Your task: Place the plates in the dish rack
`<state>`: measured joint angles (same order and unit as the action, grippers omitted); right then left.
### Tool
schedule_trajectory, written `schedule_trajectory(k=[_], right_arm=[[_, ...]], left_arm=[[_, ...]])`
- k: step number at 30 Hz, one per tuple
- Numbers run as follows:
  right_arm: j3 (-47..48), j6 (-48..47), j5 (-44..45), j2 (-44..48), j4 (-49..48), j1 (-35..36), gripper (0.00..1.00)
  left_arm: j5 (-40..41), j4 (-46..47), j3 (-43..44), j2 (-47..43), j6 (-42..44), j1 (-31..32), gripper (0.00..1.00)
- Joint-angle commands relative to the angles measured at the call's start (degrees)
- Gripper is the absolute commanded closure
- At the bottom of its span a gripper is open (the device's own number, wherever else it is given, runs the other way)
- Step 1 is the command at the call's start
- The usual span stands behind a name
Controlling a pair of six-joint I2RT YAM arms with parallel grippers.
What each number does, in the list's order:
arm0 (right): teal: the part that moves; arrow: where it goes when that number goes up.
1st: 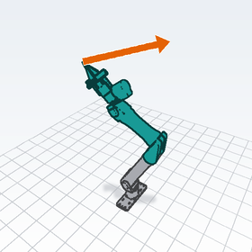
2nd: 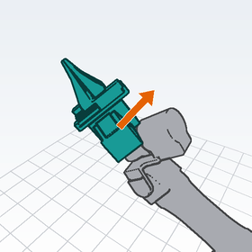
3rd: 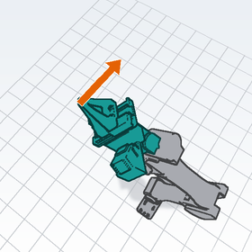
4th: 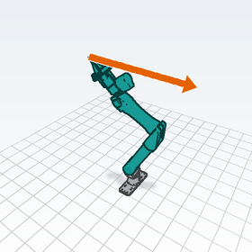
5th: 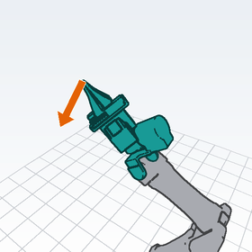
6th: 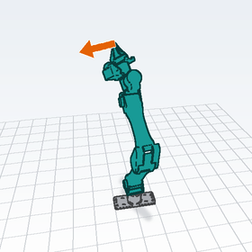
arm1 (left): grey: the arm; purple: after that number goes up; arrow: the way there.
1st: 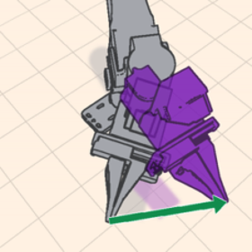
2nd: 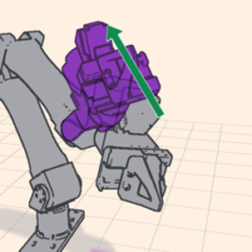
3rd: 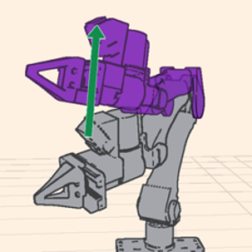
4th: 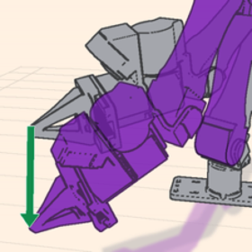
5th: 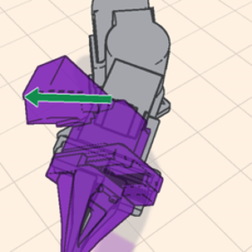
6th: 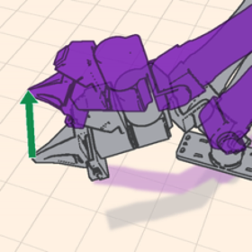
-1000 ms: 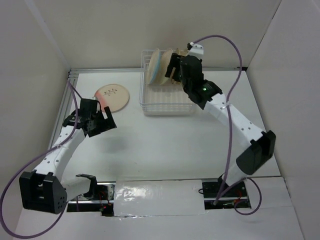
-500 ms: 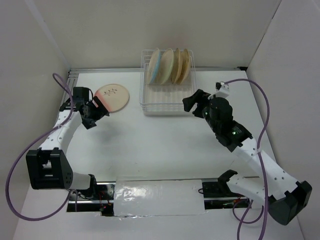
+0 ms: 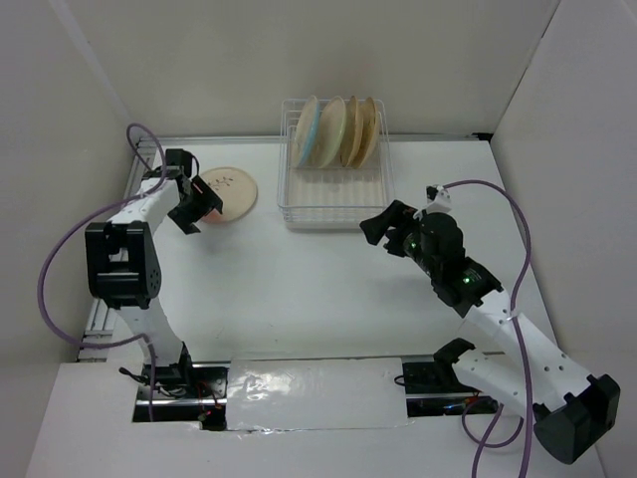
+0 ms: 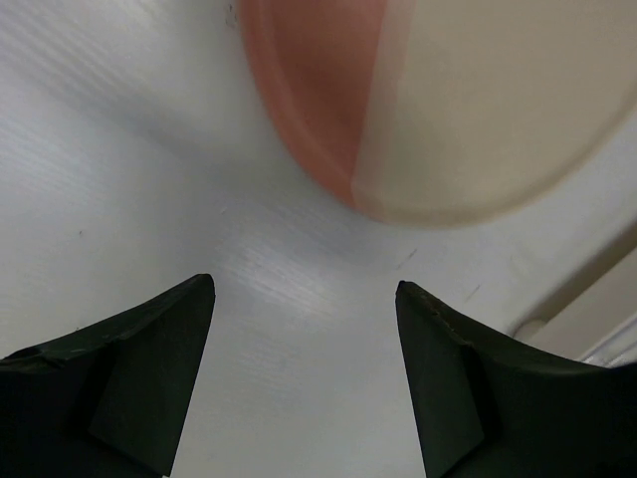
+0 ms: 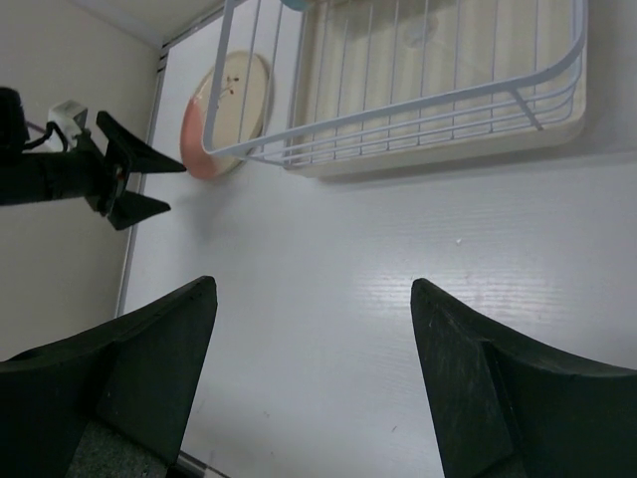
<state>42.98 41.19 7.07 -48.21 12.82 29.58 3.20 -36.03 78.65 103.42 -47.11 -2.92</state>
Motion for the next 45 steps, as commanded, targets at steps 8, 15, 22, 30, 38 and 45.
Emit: schedule_trajectory(k=[8, 15, 22, 30, 38, 45], right_arm=[[-1.67, 0.91, -5.75, -1.98, -4.81, -2.07, 0.15], [-3.34, 1.43, -6.80, -3.12, -6.66, -2.60, 0.15], [-5.80, 3.37, -8.04, -3.12, -8.33, -2.60, 0.15], [-9.13, 8.63, -12.95, -3.83, -13.50, -3.13, 0.15], [-14.59, 18.92, -24.64, -13.30, -30.65, 0.11, 0.14], [-11.69, 24.11, -24.48, -28.68, -43.39, 10.04, 0.13]], left_arm=[[1.81, -2.64, 12.22, 13.65, -3.51, -1.04, 0.16], [1.10, -4.57, 14.07, 19.28, -4.65, -2.09, 0.21], [0.58, -5.10, 8.91, 17.62, -5.71, -2.09, 0.60], [-0.13, -4.40, -0.77, 9.45, -5.71, -3.85, 1.00], [-0.13, -3.87, -11.06, -1.37, -5.19, -4.46, 1.00], [-2.31, -3.87, -17.74, -9.01, -5.18, -4.46, 1.00]])
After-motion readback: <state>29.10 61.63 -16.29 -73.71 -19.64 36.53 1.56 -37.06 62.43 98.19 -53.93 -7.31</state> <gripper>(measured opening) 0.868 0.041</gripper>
